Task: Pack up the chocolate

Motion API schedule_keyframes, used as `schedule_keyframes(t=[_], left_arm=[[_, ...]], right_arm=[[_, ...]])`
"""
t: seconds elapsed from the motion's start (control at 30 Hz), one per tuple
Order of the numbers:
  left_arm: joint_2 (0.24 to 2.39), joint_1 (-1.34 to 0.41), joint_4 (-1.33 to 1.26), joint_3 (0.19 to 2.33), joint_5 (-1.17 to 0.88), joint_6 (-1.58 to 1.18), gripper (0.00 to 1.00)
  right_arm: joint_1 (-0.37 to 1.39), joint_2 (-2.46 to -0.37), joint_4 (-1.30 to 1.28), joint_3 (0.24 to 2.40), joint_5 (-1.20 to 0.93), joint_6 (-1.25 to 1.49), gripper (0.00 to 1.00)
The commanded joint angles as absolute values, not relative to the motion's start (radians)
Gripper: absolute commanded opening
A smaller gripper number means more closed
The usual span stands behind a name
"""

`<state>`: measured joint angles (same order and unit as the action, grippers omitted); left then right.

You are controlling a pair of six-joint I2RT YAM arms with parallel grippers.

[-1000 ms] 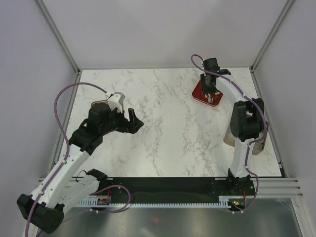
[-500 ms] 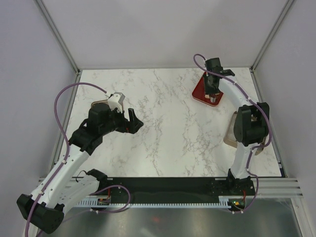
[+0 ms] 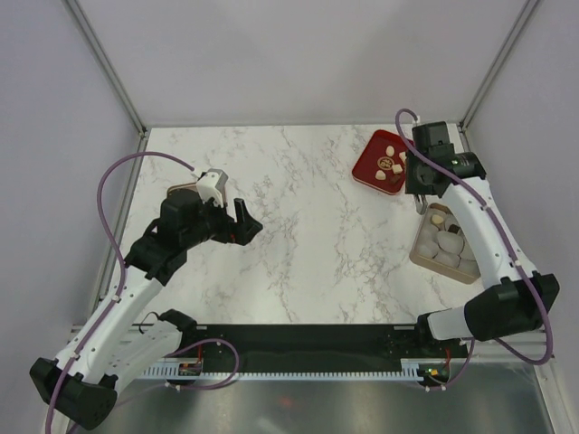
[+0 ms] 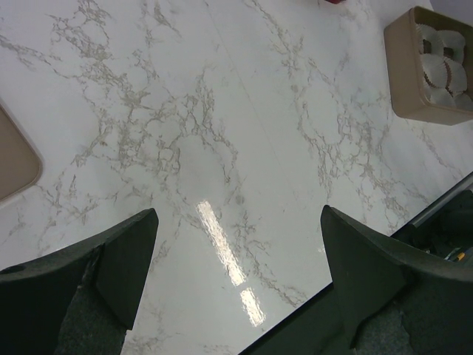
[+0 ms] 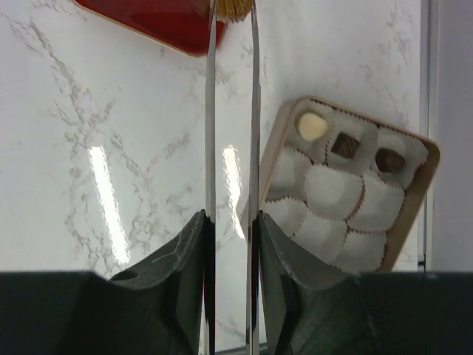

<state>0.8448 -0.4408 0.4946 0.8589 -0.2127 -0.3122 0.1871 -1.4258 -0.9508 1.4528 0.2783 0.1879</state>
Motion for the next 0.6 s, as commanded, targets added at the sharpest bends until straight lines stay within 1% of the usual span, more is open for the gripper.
schedule_keyframes(t=[0.0,0.13,0.3,0.43,0.57], left_arm=[[0.831,-0.448,0.471,0.871,-0.236,-0.299,0.99],[0.831,-0.448,0.471,0.873,-0.252,-0.302,0.99],[0.827,-0.449,0.469,0.87,-0.256,-0.304,0.99],[0.827,-0.451,0.469,0.87,-0.259,-0.305,0.99],[0.824,-0.451,0.468,0.87,-0.255,-0.304,0.99]], right_arm=[[0.167,-1.326,-1.078,1.408,0.328,0.25,0.31],[0.123,-1.252,-1.153,1.33,0.333,0.276,0.31],[0.065,-1.175,-1.172,1.264,0.292,0.293,0.31],[0.048,-1.164,-1.19,1.238,0.275,0.324,0.31],[0.028,-1.158,-1.17,1.19,0.212,0.354,0.33]])
